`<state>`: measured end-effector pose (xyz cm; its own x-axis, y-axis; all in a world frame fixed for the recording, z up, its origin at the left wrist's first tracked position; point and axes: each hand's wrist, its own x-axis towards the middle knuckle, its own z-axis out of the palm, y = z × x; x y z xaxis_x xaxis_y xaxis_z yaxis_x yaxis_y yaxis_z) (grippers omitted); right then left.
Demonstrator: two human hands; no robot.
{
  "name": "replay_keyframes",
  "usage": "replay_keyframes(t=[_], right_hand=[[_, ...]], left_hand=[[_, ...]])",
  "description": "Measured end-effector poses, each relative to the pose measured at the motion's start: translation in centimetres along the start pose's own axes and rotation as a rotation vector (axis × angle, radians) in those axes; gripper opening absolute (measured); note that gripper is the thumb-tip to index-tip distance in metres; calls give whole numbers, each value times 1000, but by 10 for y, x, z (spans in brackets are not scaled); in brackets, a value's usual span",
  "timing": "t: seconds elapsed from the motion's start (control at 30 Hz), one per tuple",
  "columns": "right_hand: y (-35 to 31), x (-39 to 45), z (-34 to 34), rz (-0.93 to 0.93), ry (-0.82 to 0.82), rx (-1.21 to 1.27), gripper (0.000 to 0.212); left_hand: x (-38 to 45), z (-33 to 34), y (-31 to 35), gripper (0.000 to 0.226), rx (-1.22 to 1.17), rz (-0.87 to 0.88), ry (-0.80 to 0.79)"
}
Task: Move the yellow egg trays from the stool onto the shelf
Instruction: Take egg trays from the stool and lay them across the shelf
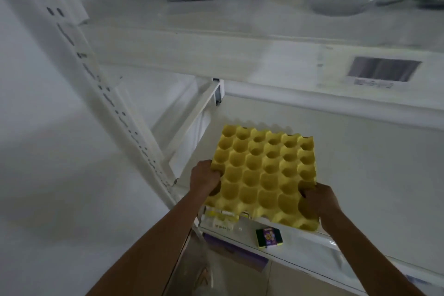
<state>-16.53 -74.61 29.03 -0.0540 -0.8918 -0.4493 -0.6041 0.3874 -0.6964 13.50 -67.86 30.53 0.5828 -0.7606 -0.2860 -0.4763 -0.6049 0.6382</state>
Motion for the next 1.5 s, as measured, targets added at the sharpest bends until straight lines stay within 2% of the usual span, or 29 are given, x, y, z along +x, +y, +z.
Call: replay_keyframes(t=[0.1, 0.2, 0.37, 0.6, 0.73, 0.83, 1.03, 1.2, 1.33, 1.5], right_hand=[[-24, 29, 23, 16, 78, -55, 26], [-47, 54, 43, 38, 173, 10, 33], [-81, 80, 69, 4, 281, 58, 44], [-103, 94, 81, -99, 232, 183, 48], [-105, 101, 82, -136, 269, 204, 45], [-102, 97, 86, -125, 275, 160, 43], [-97, 81, 87, -98, 207, 76, 43], [-97, 74, 91, -79, 189, 48, 44], [-101, 66, 95, -67, 141, 72, 48], [-106, 62, 91, -24, 131, 82, 54]], left_hand=[[54, -10, 6, 16, -66, 25, -22], [89, -19, 11, 24, -105, 103, -34], [131, -25, 13, 27, -136, 152, -19], [158, -20, 10, 32, -256, 178, -1], [167, -14, 11, 27, -284, 246, 30], [160, -8, 5, 21, -218, 265, 107], [132, -12, -12, 48, 149, 273, 159], [125, -15, -9, 62, 277, 237, 113], [119, -17, -16, 68, 423, 382, 123], [120, -22, -24, 64, 571, 566, 144]])
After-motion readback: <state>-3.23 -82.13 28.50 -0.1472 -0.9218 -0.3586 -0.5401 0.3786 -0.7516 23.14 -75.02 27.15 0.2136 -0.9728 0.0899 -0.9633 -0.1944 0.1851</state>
